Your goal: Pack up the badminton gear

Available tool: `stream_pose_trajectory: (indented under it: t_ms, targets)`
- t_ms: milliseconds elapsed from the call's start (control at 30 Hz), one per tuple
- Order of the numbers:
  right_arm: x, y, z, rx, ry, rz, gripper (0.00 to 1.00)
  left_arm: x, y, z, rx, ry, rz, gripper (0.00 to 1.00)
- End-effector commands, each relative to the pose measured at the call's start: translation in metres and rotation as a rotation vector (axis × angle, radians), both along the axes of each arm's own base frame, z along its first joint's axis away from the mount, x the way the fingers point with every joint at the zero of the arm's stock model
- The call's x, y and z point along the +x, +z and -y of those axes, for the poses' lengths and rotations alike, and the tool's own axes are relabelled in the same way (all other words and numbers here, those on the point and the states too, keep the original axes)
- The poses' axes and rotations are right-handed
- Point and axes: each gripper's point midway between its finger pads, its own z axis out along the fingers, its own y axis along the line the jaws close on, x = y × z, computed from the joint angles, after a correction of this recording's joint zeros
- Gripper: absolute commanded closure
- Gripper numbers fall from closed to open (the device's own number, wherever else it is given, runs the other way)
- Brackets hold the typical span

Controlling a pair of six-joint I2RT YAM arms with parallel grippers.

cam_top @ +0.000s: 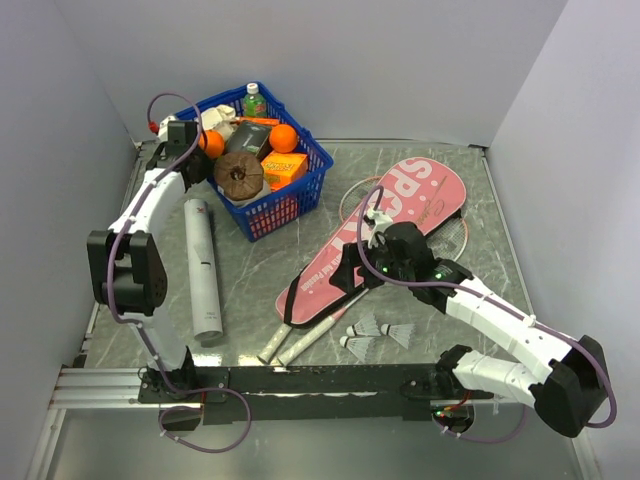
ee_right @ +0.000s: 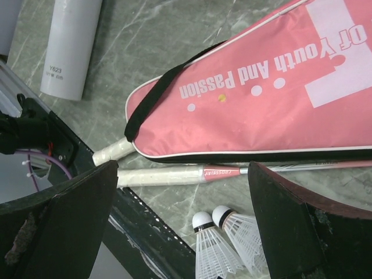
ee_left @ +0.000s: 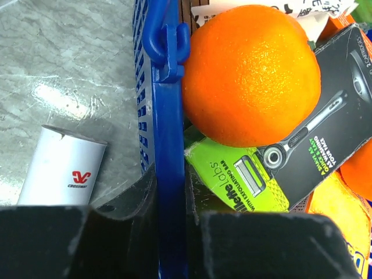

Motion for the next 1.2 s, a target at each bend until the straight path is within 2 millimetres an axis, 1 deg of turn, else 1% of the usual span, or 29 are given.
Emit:
stream_pose_trajectory:
  t_ms: [0,133,167,200,233,267,300,333,367,400,433,467,533,567,600,633,667,700,800,833,867,900,933,967,1000,1033,1067,1133,1167]
  targets:
    - [-0.002,0.008,-0.005,0.037,0.007,0.028,0.00,-0.020,0.002,0.007,0.087,-0.065,-0.023,0.99]
    - [-0.004,0.012,-0.005,0.048,0.010,0.034,0.00,-0.028,0.012,-0.008,0.076,0.067,-0.023,0.99]
    - [-0.005,0.012,-0.005,0.049,0.013,0.035,0.00,-0.029,0.019,-0.014,0.078,0.122,-0.022,0.99]
    - [-0.006,0.013,-0.005,0.049,0.012,0.039,0.00,-0.032,0.023,-0.028,0.099,0.212,-0.023,0.99]
    - [-0.007,0.015,-0.004,0.053,0.013,0.045,0.00,-0.044,0.013,-0.034,0.070,0.308,-0.080,0.99]
    - [-0.007,0.014,-0.003,0.049,0.012,0.044,0.00,-0.042,0.023,-0.037,0.059,0.360,-0.067,0.99]
    - [-0.008,0.015,-0.003,0.051,0.013,0.044,0.00,-0.044,0.017,-0.046,0.085,0.427,-0.092,0.99]
    - [-0.008,0.017,-0.003,0.053,0.015,0.051,0.00,-0.059,0.010,-0.050,0.079,0.506,-0.149,0.99]
    - [-0.009,0.017,-0.003,0.055,0.019,0.050,0.00,-0.058,0.021,-0.051,0.066,0.562,-0.131,0.99]
    - [-0.010,0.017,-0.003,0.051,0.022,0.048,0.00,-0.063,0.017,-0.060,0.065,0.684,-0.126,0.99]
    - [-0.011,0.018,-0.002,0.053,0.024,0.051,0.00,-0.067,0.018,-0.062,0.064,0.733,-0.130,0.99]
    - [-0.011,0.019,-0.002,0.054,0.026,0.052,0.00,-0.080,0.021,-0.064,0.082,0.779,-0.158,0.99]
    - [-0.012,0.018,-0.001,0.042,0.028,0.054,0.00,-0.082,0.026,-0.067,0.033,0.861,-0.109,0.99]
    - [-0.013,0.018,0.000,0.038,0.028,0.055,0.00,-0.085,0.022,-0.068,0.016,0.885,-0.096,0.99]
    - [-0.014,0.018,0.001,0.034,0.033,0.056,0.00,-0.087,0.031,-0.068,-0.039,0.922,-0.041,0.99]
    - [-0.014,0.017,0.002,0.028,0.031,0.053,0.00,-0.092,0.021,-0.070,-0.049,0.941,-0.043,0.99]
    - [-0.015,0.017,0.003,0.026,0.033,0.054,0.00,-0.086,0.026,-0.071,-0.091,0.952,0.011,0.99]
    - [-0.016,0.017,0.004,0.023,0.033,0.056,0.00,-0.088,0.033,-0.073,-0.138,0.982,0.058,0.99]
    - [-0.017,0.016,0.007,0.015,0.028,0.061,0.00,-0.094,0.030,-0.086,-0.165,1.086,0.093,0.99]
    - [-0.018,0.015,0.008,0.012,0.030,0.058,0.00,-0.090,0.038,-0.091,-0.180,1.108,0.114,0.99]
    - [-0.019,0.015,0.008,0.012,0.032,0.058,0.00,-0.085,0.031,-0.093,-0.175,1.130,0.097,0.99]
    - [-0.019,0.013,0.008,0.012,0.033,0.054,0.00,-0.086,0.030,-0.096,-0.164,1.145,0.081,0.99]
    - [-0.020,0.012,0.009,0.009,0.035,0.051,0.00,-0.078,0.040,-0.101,-0.177,1.154,0.105,0.99]
    - [-0.020,0.011,0.008,0.008,0.036,0.048,0.00,-0.072,0.032,-0.103,-0.167,1.164,0.088,0.99]
    - [-0.021,0.010,0.008,0.006,0.039,0.046,0.00,-0.071,0.032,-0.107,-0.162,1.174,0.084,0.99]
    - [-0.021,0.010,0.008,0.004,0.041,0.045,0.00,-0.066,0.038,-0.114,-0.171,1.185,0.103,0.99]
    - [-0.021,0.009,0.009,0.001,0.042,0.045,0.00,-0.062,0.033,-0.118,-0.166,1.188,0.094,0.99]
    - [-0.021,0.007,0.009,-0.004,0.044,0.043,0.00,-0.052,0.034,-0.125,-0.187,1.191,0.117,0.99]
    - [-0.021,0.005,0.009,-0.008,0.046,0.041,0.00,-0.050,0.030,-0.134,-0.189,1.194,0.110,0.99]
